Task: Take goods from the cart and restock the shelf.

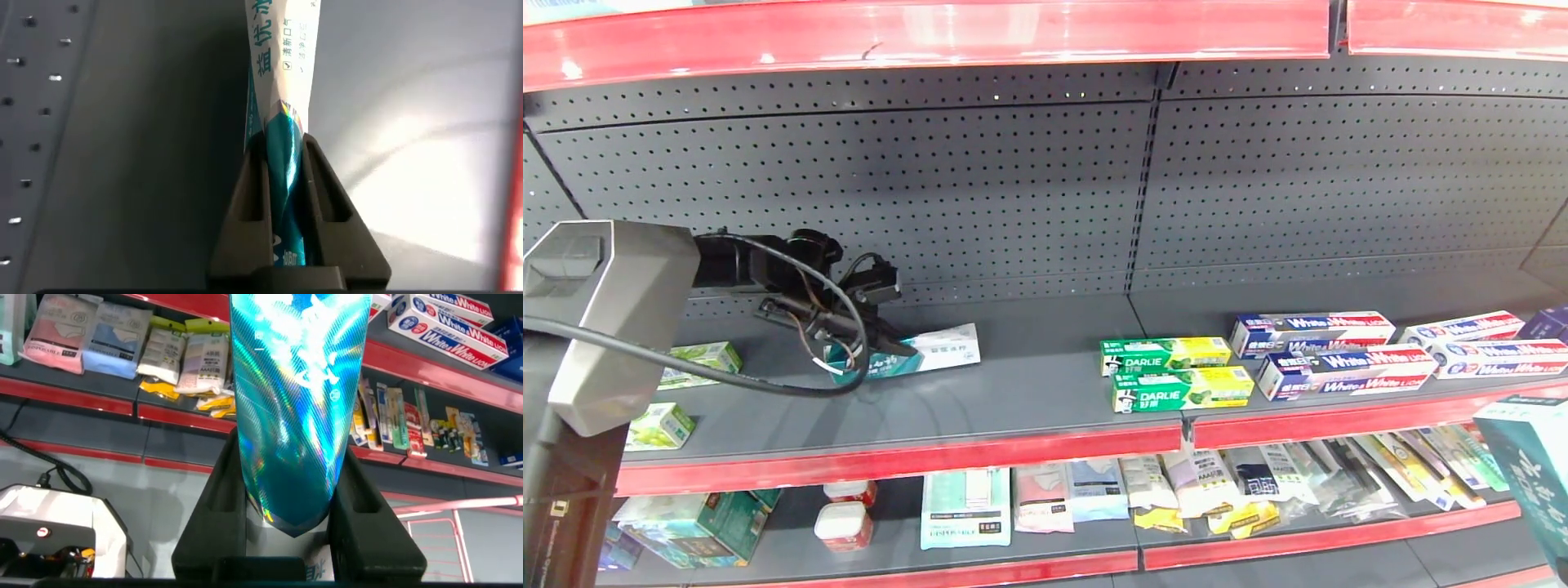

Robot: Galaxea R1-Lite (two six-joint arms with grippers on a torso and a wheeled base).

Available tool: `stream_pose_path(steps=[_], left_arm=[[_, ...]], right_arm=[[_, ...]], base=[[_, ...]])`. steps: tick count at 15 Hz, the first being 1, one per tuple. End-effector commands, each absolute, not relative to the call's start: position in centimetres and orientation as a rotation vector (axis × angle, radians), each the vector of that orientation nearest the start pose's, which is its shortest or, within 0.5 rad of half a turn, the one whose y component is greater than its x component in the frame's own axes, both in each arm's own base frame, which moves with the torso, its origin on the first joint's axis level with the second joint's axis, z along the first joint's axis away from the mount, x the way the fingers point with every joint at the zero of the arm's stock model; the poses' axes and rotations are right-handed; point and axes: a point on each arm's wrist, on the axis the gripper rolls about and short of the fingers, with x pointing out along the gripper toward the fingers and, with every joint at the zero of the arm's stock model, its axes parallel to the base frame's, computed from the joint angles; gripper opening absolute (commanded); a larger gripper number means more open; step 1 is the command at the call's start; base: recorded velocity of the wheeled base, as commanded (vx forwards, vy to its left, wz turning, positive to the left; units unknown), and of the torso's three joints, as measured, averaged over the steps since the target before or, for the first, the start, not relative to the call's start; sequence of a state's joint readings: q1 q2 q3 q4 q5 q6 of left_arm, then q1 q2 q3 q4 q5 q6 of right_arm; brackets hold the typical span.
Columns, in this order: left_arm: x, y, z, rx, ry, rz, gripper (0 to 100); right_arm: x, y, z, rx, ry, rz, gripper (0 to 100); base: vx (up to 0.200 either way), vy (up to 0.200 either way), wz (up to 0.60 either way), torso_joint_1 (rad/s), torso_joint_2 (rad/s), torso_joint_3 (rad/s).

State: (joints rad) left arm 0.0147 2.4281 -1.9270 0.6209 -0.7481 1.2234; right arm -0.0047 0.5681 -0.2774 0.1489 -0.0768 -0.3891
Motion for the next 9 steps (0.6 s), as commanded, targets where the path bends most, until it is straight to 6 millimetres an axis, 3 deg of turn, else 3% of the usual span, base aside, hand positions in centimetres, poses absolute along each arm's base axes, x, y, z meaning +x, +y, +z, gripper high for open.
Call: stream_pose_path(steps=[1, 7, 9], left_arm=[[45.5, -0.1, 10.4, 0.658, 0.472, -1.152, 0], [44.3, 1.0, 11.2, 0.644, 0.414, -1.207, 0], [42.9, 1.1, 11.3, 0.631, 0.422, -1.257, 0]], right_arm=[[2.9, -0.2, 14.0, -0.399, 0.449, 0.006, 0], [2.9, -0.2, 14.0, -0.401, 0.454, 0.006, 0], [3.0, -0.2, 14.0, -0.401, 0.457, 0.007, 0]], base=[[0.000, 0.000, 0.00, 0.000, 0.00, 0.000], [0.000, 0.000, 0.00, 0.000, 0.00, 0.000], [0.000, 0.000, 0.00, 0.000, 0.00, 0.000]])
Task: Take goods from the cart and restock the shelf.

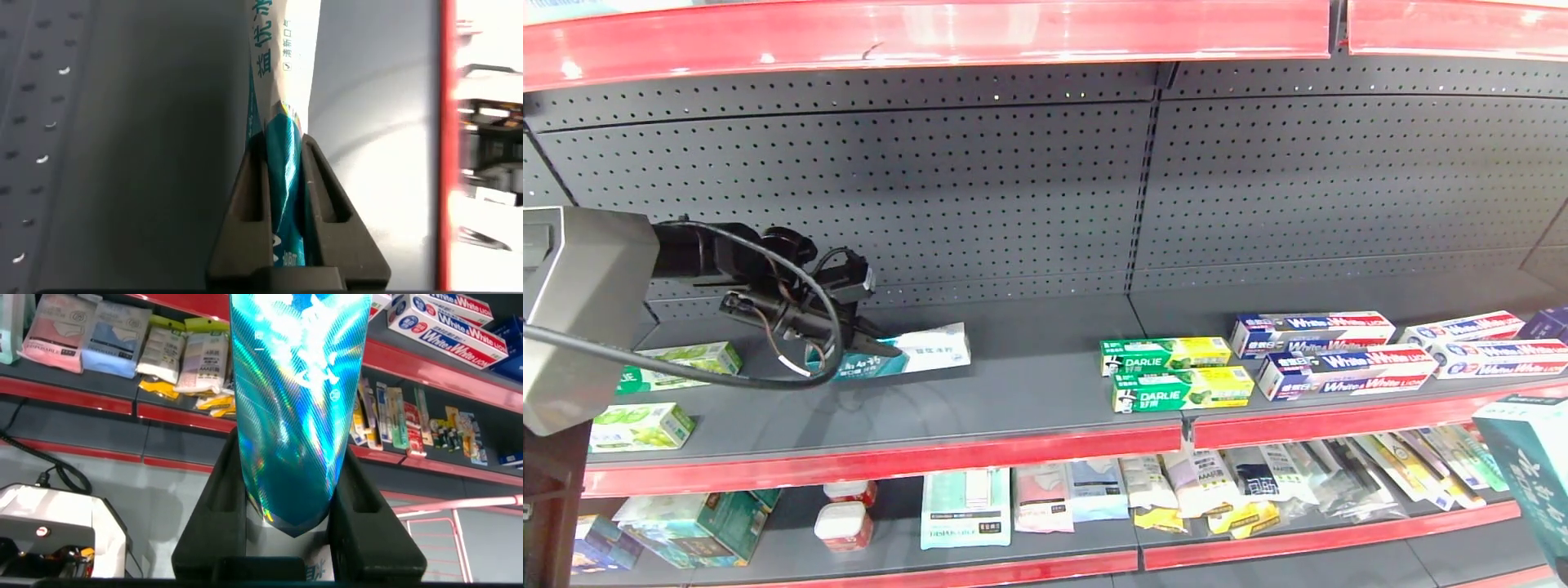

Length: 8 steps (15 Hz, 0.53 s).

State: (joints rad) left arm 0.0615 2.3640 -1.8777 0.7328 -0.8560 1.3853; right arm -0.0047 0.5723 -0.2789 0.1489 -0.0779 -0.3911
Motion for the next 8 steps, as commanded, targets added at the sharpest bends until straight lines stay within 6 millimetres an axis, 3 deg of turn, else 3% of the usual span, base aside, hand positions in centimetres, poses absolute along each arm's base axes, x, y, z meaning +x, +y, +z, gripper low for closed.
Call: stream_pose_path(steps=[1, 8], left_arm=[[42.4, 1.1, 11.4, 0.620, 0.437, -1.264, 0], [40.7, 1.2, 10.8, 0.581, 0.467, -1.289, 0]], right_arm=[[3.0, -0.2, 14.0, -0.401, 0.457, 0.007, 0], [3.0, -0.2, 14.0, -0.401, 0.457, 0.007, 0]], base=[[0.000, 0.000, 0.00, 0.000, 0.00, 0.000], [0.000, 0.000, 0.00, 0.000, 0.00, 0.000]])
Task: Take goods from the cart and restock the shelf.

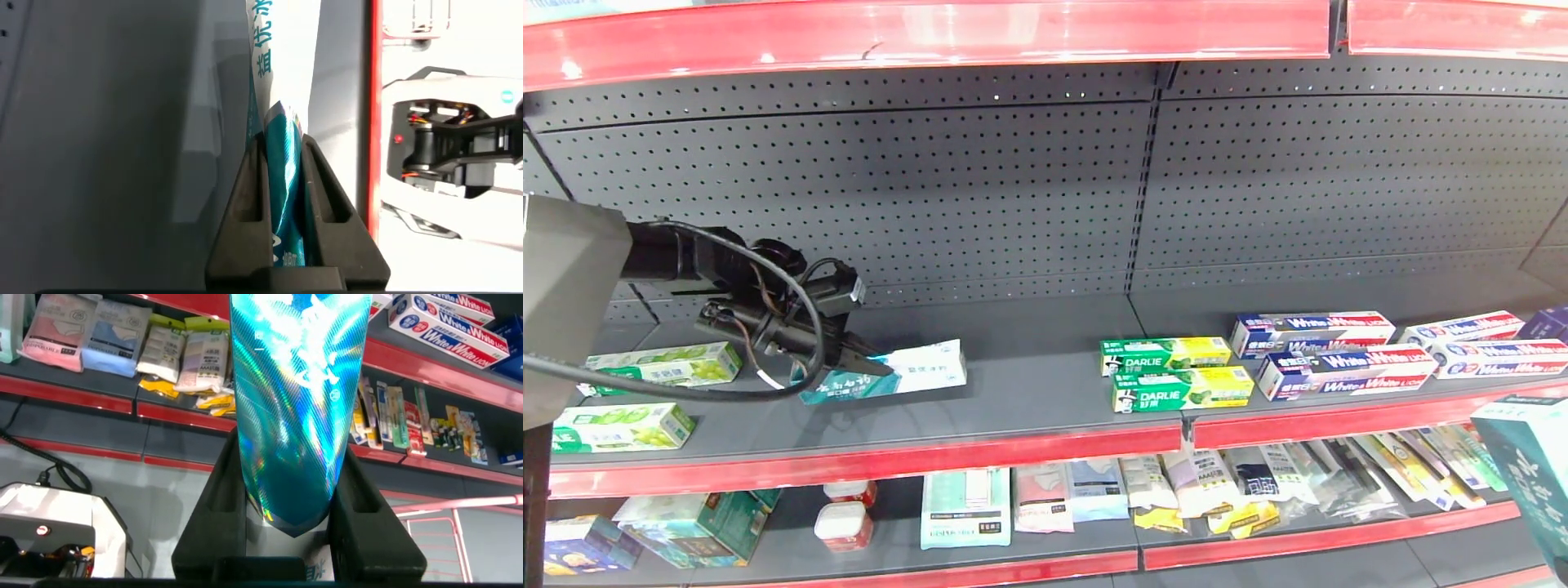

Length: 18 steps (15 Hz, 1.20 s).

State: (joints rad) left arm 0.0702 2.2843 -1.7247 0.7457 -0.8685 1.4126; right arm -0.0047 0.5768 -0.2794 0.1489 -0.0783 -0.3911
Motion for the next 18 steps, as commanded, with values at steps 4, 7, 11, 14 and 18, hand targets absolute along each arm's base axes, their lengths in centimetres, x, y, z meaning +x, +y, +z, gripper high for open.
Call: stream_pose_path(steps=[4, 7, 11, 14, 18], left_arm=[[40.2, 2.1, 9.6, 0.576, 0.474, -1.278, 0], [39.4, 2.4, 9.5, 0.561, 0.485, -1.283, 0], [39.0, 3.0, 9.4, 0.561, 0.467, -1.285, 0], [38.5, 3.5, 8.8, 0.587, 0.444, -1.309, 0], [38.1, 3.8, 8.6, 0.614, 0.432, -1.325, 0]], right_arm=[[2.9, -0.2, 13.8, -0.401, 0.457, 0.007, 0], [2.8, -0.2, 13.7, -0.401, 0.458, 0.007, 0], [2.8, -0.2, 13.7, -0.401, 0.455, 0.007, 0], [2.7, -0.2, 13.7, -0.403, 0.455, -0.003, 0], [2.5, -0.2, 13.7, -0.403, 0.444, -0.008, 0]], base=[[0.000, 0.000, 0.00, 0.000, 0.00, 0.000], [0.000, 0.000, 0.00, 0.000, 0.00, 0.000], [0.000, 0.000, 0.00, 0.000, 0.00, 0.000], [0.000, 0.000, 0.00, 0.000, 0.00, 0.000], [0.000, 0.000, 0.00, 0.000, 0.00, 0.000]])
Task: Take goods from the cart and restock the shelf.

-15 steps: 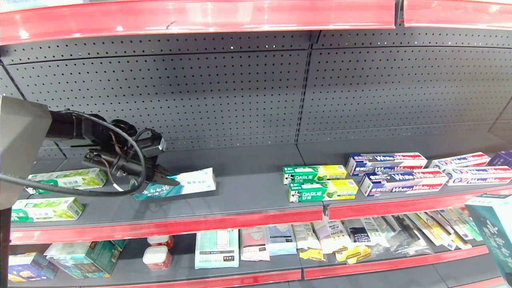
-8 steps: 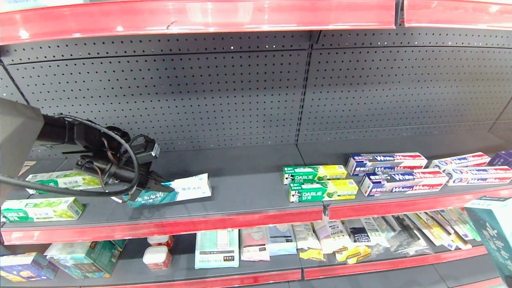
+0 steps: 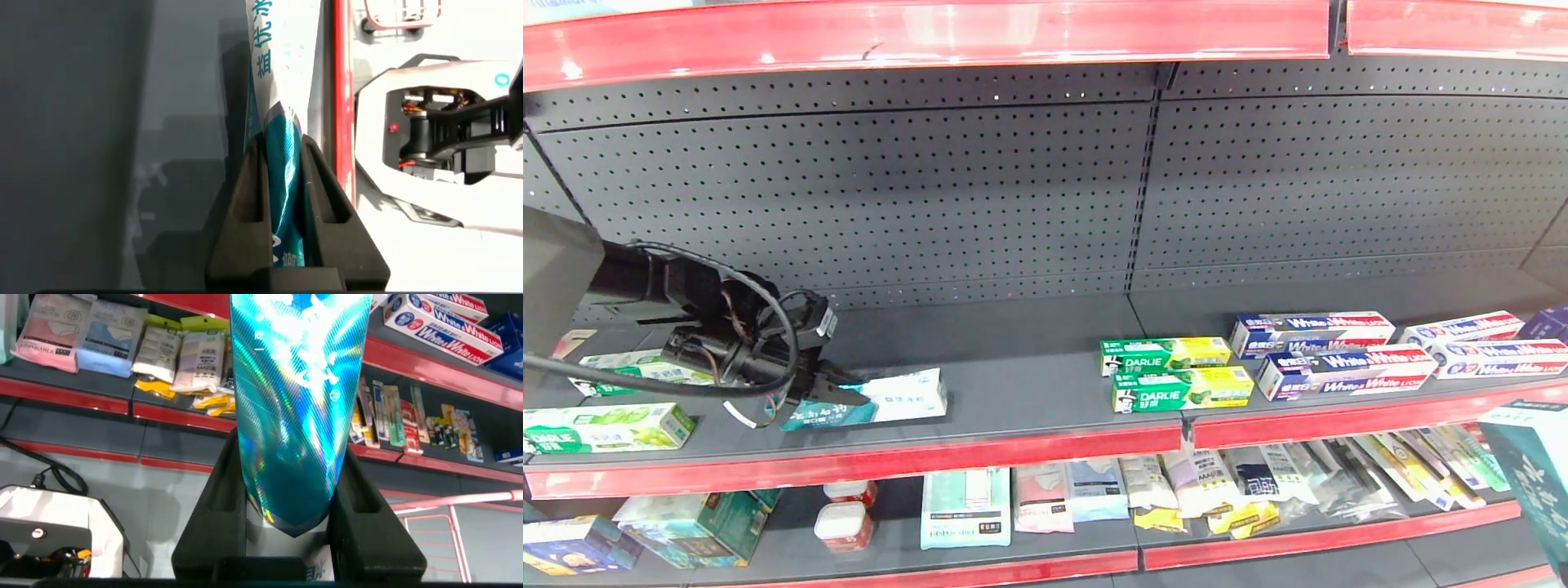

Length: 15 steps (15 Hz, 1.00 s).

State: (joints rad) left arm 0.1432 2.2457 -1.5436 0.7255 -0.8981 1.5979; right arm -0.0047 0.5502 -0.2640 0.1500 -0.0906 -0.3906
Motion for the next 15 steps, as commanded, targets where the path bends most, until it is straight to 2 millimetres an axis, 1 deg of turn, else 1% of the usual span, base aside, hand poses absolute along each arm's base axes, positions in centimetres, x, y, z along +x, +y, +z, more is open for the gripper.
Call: stream_pose_path(steps=[1, 4, 8, 15], left_arm=[[38.03, 3.80, 8.75, 0.610, 0.433, -1.328, 0], [37.76, 3.76, 8.87, 0.619, 0.428, -1.344, 0], [37.41, 3.72, 8.24, 0.634, 0.432, -1.363, 0], [37.15, 3.63, 7.97, 0.651, 0.426, -1.378, 0]], right_arm=[[2.52, -0.21, 13.68, -0.403, 0.444, -0.008, 0], [2.52, -0.21, 13.72, -0.403, 0.442, -0.008, 0], [2.53, -0.21, 13.73, -0.402, 0.441, -0.009, 0], [2.31, -0.21, 13.67, -0.402, 0.435, -0.010, 0]], base=[[0.000, 0.000, 0.00, 0.000, 0.00, 0.000], [0.000, 0.000, 0.00, 0.000, 0.00, 0.000], [0.000, 0.000, 0.00, 0.000, 0.00, 0.000], [0.000, 0.000, 0.00, 0.000, 0.00, 0.000]])
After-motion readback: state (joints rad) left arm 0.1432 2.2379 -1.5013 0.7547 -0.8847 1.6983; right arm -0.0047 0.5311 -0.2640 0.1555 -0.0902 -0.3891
